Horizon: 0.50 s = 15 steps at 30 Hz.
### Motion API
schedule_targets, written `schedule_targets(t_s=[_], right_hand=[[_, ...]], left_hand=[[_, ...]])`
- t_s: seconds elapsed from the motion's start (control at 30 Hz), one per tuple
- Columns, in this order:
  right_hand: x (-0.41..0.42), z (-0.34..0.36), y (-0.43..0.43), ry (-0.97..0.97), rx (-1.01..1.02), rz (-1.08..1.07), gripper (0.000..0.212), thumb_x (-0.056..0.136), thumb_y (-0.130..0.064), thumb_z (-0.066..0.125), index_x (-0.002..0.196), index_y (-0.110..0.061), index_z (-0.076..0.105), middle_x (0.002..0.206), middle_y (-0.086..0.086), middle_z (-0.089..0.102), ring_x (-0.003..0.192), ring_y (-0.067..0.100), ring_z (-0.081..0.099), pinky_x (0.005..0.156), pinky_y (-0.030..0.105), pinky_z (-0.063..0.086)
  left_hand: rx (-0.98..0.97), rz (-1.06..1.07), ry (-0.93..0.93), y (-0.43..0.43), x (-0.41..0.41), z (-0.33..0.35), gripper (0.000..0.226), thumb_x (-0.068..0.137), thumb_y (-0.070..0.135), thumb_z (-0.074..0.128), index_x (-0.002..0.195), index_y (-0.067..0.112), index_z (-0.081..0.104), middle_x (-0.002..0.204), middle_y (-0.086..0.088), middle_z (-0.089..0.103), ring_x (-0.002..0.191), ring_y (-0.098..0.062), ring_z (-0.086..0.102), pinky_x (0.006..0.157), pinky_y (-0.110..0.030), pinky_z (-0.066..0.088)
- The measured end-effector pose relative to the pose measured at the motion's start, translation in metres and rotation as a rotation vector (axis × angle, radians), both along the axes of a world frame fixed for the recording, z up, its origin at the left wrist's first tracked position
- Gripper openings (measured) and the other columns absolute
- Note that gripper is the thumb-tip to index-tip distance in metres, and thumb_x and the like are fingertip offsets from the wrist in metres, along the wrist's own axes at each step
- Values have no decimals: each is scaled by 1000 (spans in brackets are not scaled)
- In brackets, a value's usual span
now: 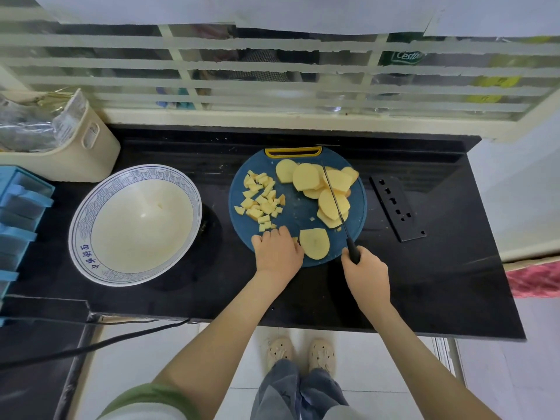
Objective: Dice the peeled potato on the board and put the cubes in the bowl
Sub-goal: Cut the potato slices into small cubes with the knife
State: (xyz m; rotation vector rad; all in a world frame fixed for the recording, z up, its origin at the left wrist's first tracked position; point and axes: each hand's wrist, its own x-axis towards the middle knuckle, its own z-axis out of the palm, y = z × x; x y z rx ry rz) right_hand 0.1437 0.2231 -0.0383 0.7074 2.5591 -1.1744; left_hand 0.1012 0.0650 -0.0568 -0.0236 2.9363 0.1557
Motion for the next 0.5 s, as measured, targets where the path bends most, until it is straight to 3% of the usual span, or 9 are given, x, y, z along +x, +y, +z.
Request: schedule_targets(t_s=[0.37, 0.5], right_hand=[[0, 0, 1, 10, 8, 13, 29, 98, -32, 52, 72, -21, 50, 64, -1, 54, 56, 13, 51, 53, 28, 42], [0, 0, 1, 3, 2, 6, 28, 98, -31, 52, 73, -19, 51, 65, 0, 55, 57, 13, 51, 54, 27, 41]], left_hand=[[25, 39, 25, 14, -7, 12, 23, 101, 22, 34, 113, 13, 51, 108, -2, 60, 98, -21, 56, 83, -35, 31], [114, -22, -27, 28, -4, 10, 31, 99, 32, 38, 120, 11, 47, 115, -6, 55, 104, -24, 53, 88, -37, 33]])
